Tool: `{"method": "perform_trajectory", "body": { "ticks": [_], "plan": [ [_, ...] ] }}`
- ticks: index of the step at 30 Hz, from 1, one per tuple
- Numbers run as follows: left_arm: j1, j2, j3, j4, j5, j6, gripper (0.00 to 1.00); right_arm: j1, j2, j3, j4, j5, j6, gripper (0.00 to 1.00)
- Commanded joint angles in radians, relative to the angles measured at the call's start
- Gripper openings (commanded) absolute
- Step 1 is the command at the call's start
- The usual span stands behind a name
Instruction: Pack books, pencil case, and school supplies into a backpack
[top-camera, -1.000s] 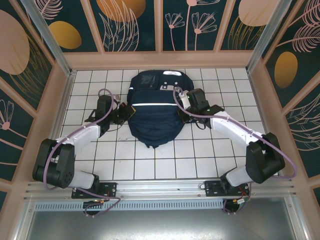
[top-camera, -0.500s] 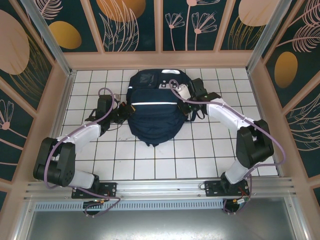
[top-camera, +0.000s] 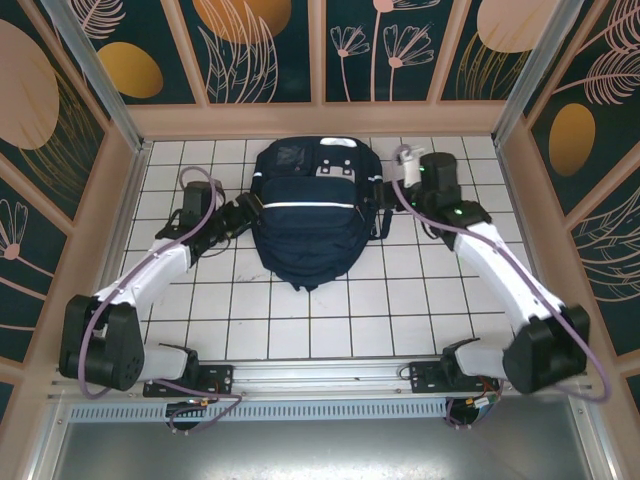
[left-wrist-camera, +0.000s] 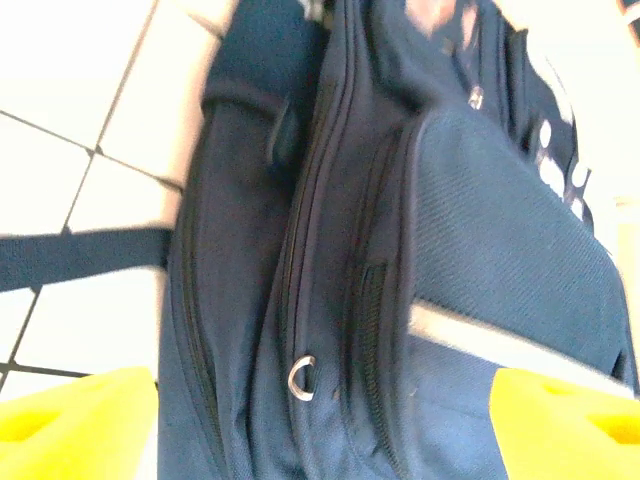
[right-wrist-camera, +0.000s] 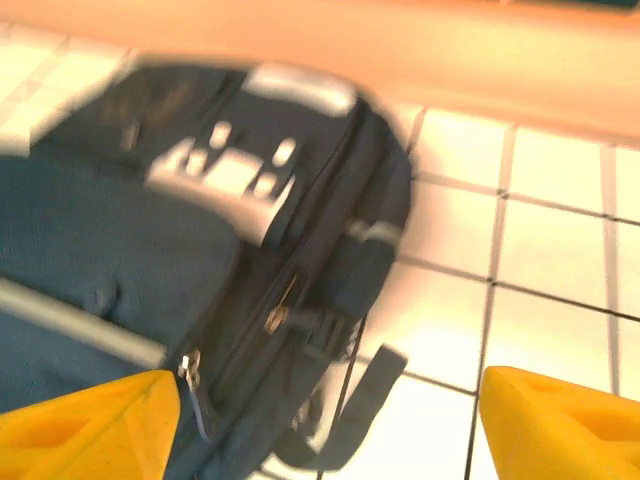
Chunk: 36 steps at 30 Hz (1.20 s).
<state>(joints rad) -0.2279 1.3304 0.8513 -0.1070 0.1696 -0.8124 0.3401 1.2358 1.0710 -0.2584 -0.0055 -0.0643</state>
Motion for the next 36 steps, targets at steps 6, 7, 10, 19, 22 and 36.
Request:
{"method": "perform_trajectory", "body": {
  "ticks": [6,7,10,19,22,36],
  "plan": [
    [0.018,-0.156,-0.060,0.092,-0.664,0.176,0.99,-0.158,-0.185,-0.288,0.339,0.271,0.138,0.99],
    [0.018,-0.162,-0.079,0.130,-0.710,0.206,0.99,-0.177,-0.184,-0.320,0.384,0.287,0.132,0.99],
    [0.025,-0.162,-0.166,0.286,-0.840,0.328,0.99,-0.214,-0.179,-0.457,0.566,0.311,0.077,0.99],
    [0.114,-0.075,-0.395,0.736,-0.782,0.562,0.99,-0.326,0.039,-0.622,0.897,0.238,0.076,0.99],
    [0.125,-0.047,-0.471,0.933,-0.706,0.637,0.99,-0.327,0.082,-0.662,0.982,0.233,0.067,0.99],
    [0.154,0.150,-0.631,1.393,-0.469,0.757,0.99,-0.350,0.191,-0.861,1.455,0.025,0.057,0.99]
  ]
}}
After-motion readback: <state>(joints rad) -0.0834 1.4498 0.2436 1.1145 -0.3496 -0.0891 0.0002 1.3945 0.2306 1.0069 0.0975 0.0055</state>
